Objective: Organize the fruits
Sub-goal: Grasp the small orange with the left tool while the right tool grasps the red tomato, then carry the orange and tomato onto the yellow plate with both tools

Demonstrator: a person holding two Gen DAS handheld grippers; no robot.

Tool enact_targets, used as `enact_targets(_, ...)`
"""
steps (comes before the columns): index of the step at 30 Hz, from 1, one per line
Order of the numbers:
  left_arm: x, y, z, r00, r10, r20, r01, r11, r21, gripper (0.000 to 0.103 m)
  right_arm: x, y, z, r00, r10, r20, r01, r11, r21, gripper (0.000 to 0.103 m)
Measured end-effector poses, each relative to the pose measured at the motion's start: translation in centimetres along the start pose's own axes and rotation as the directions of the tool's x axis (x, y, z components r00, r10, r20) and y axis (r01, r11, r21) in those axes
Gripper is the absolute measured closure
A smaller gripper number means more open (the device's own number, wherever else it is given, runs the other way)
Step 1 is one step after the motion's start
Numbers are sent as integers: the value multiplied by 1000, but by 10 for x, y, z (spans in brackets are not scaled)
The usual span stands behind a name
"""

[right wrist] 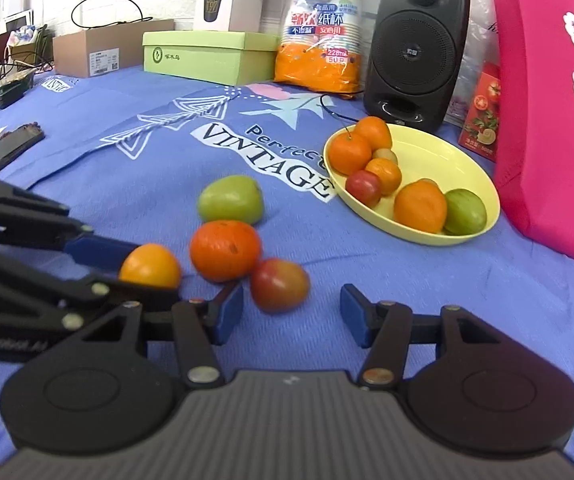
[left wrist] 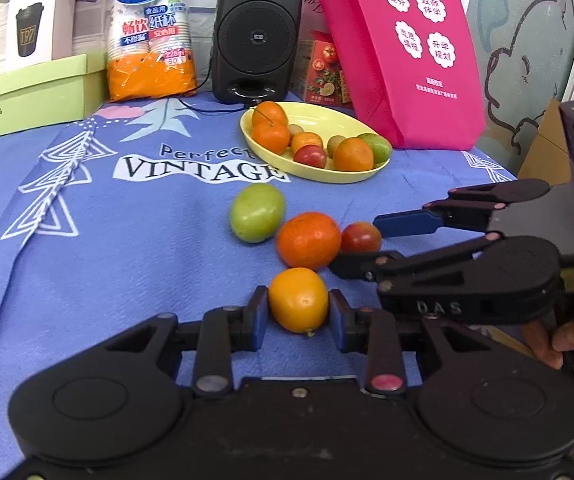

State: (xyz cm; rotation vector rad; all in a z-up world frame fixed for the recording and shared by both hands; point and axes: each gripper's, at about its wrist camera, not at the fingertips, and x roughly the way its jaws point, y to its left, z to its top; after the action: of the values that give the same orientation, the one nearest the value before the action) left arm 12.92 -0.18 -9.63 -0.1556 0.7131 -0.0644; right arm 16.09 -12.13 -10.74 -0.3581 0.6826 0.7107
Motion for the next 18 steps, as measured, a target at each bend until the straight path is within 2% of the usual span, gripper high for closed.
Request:
enact_targets(5, 1, 2, -1, 1000, -5, -1, 5, 1000, 3, 72, 1, 4, 0, 1000, 20, 4, -20, 1000, -6, 71)
enact_targets(18, -8, 2, -7, 1000, -18, -1, 18, 1000, -17, 72, -34, 7, -23, 1000, 19, 17, -20, 998, 58, 73)
